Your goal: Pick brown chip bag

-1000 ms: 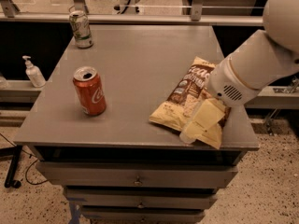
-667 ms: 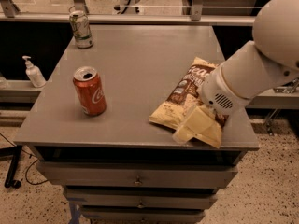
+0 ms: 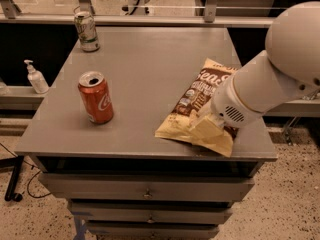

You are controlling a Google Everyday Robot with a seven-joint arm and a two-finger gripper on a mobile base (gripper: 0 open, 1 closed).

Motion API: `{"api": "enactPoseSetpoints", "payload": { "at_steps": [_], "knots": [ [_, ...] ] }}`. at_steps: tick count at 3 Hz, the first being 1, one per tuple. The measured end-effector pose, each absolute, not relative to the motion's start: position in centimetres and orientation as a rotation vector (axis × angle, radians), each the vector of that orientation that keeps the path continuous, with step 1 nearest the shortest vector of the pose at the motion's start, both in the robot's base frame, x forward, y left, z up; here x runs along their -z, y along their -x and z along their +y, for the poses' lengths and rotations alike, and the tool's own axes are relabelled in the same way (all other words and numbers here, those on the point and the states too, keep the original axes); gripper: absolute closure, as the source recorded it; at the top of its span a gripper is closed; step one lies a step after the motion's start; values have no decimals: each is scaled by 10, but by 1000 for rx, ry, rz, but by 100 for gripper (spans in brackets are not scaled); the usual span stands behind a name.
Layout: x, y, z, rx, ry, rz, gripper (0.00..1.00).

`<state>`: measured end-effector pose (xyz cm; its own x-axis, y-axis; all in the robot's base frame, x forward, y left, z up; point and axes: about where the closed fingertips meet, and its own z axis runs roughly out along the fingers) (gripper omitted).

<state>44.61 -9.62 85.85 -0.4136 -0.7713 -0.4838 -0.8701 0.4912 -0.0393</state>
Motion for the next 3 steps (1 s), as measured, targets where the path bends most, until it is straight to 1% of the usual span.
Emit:
{"api": "enactPoseSetpoints", "payload": {
  "at_steps": [1,2,3],
  "knots": [
    [-861,-448,-98,-264,1369,2279,88],
    [-864,-448,-102,-229,1388,2260,100],
    [-881,-463,-113,-139,1447,2203,100]
  ]
}}
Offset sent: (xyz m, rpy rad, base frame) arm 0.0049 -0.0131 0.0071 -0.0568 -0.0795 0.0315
